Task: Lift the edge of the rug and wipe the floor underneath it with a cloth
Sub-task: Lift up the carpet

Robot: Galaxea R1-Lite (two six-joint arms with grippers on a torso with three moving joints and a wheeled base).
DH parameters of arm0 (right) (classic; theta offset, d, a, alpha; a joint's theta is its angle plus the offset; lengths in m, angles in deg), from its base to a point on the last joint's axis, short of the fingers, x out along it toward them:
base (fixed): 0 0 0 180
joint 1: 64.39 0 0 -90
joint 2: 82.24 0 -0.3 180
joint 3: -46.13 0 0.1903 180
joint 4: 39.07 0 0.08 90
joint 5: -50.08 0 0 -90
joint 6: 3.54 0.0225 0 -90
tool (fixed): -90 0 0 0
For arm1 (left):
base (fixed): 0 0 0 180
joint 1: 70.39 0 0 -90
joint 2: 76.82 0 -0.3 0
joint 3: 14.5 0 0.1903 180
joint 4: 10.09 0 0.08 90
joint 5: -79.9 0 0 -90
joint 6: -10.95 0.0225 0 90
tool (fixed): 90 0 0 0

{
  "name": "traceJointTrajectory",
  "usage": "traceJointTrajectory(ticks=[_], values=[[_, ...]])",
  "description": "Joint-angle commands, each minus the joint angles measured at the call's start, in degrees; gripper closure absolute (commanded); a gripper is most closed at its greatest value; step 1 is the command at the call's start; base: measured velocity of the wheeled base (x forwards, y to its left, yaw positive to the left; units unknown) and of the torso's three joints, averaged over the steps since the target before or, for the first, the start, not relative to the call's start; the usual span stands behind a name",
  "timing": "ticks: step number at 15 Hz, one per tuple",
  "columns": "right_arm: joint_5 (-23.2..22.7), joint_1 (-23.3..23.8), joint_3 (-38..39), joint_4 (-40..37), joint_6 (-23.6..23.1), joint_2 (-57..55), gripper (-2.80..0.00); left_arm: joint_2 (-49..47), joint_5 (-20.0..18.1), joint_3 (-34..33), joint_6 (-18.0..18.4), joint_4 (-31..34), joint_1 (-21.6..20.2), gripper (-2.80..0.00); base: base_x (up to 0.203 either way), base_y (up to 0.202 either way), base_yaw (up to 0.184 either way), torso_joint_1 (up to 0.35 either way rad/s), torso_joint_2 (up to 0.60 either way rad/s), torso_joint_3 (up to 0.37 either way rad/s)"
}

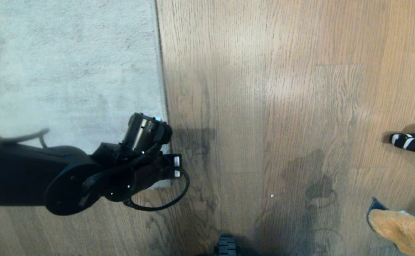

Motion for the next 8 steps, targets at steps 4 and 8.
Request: traceJointTrajectory(ticks=[4,8], values=[[0.0,0.0,0.0,0.0,-0.1,-0.1,0.00,-1.9,1.8,1.1,0.5,2.3,0.4,-2.80,0.000,0.000,0.000,0.000,0.00,0.000],[0.0,0.0,0.0,0.0,-0.1,-0.1,0.00,-2.7,3.3,4.9,1.3,10.0,0.6,-2.80,0.000,0.000,0.000,0.000,0.00,0.000]])
